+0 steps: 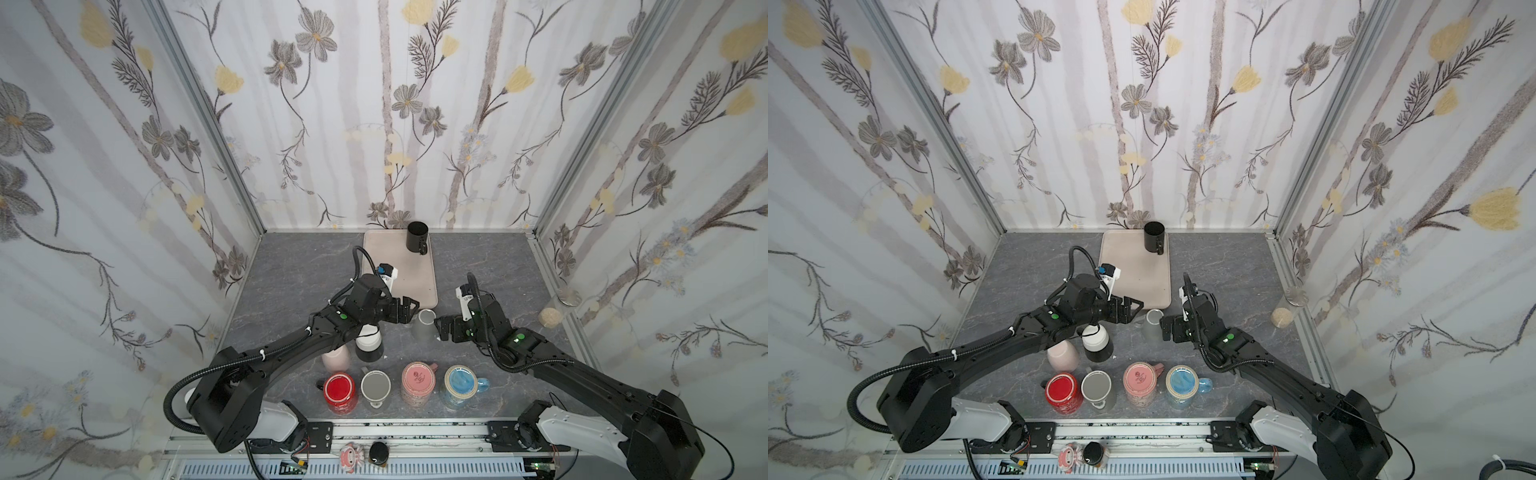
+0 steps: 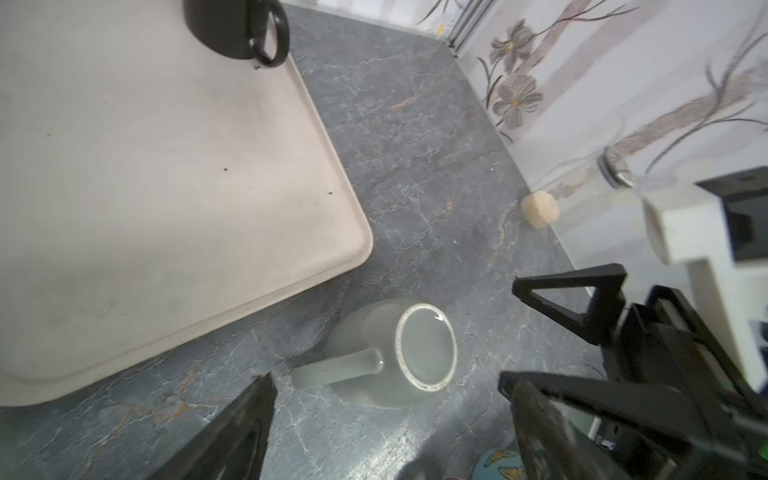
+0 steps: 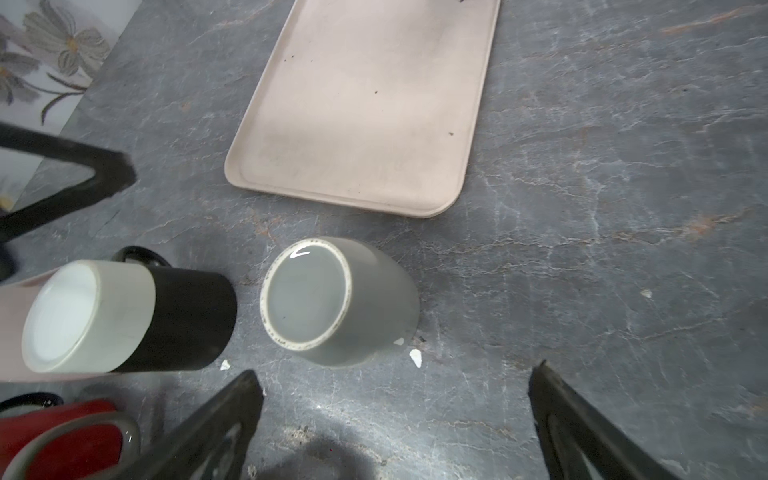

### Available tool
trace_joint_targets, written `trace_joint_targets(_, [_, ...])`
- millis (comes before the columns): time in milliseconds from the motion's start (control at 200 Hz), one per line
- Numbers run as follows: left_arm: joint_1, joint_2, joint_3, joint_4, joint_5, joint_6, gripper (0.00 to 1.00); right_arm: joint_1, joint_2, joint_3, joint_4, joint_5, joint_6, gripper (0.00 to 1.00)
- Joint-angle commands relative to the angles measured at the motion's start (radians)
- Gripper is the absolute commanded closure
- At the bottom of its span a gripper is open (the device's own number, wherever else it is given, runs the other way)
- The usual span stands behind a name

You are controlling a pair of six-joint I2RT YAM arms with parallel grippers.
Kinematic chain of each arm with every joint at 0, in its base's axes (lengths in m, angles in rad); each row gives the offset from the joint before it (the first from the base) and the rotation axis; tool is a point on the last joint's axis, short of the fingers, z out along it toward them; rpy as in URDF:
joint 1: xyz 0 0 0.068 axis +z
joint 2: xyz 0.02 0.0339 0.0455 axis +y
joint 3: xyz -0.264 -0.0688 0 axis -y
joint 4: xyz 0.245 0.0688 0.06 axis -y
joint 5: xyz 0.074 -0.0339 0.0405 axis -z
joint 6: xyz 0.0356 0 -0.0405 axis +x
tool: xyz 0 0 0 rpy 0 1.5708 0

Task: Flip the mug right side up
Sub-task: 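Lower the right gripper onto the upside-down grey mug while the left gripper approaches, then lower the left gripper over the grey mug's handle while the right gripper holds still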

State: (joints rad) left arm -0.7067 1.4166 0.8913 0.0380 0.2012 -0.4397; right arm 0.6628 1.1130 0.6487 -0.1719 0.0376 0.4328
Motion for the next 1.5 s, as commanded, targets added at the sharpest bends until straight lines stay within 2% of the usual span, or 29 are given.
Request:
trace_joint_targets(0, [-0.001,0.041,0.034,-0.030,-0.065,0.021,0.12,0.005,0.040,0.002,0.043,-0.084,-0.048,0.00])
trace_joint_targets(215, [-0.001,0.091,0.089,-0.060,-0.109,0.015,0.16,0.036,0.115,0.019,0.065,-0.032,-0.077,0.00])
trace_joint_targets(375, [-0.001,0.098,0.087,-0.067,-0.107,0.016,0.16,0.049,0.158,0.032,0.058,0.078,-0.071,0.00])
trace_joint_targets(539, [-0.006,0.110,0.080,-0.059,-0.065,0.033,0.15,0.006,0.141,0.009,0.070,0.187,-0.023,0.00])
trace_joint_targets(699, [-0.036,0.151,0.087,-0.028,-0.014,0.056,0.15,-0.047,0.114,-0.020,0.081,0.184,0.016,0.00])
trace_joint_targets(864, [-0.059,0.200,0.086,0.040,0.004,0.080,0.22,-0.065,0.033,-0.069,0.114,0.122,0.029,0.00])
trace_joint_targets(1014, [-0.053,0.217,0.045,0.199,0.068,0.062,0.15,-0.073,-0.022,-0.088,0.111,0.101,0.029,0.00])
trace_joint_targets(1274, [-0.019,0.297,0.044,0.301,0.152,0.030,0.13,-0.092,-0.113,-0.091,0.082,0.094,0.027,0.00])
trace_joint_targets(1409, [-0.019,0.323,0.040,0.307,0.184,0.016,0.22,-0.105,-0.154,-0.083,0.061,0.107,0.026,0.00])
trace_joint_targets(1493, [-0.019,0.320,0.020,0.322,0.209,-0.006,0.23,-0.117,-0.170,-0.077,0.052,0.111,0.025,0.00])
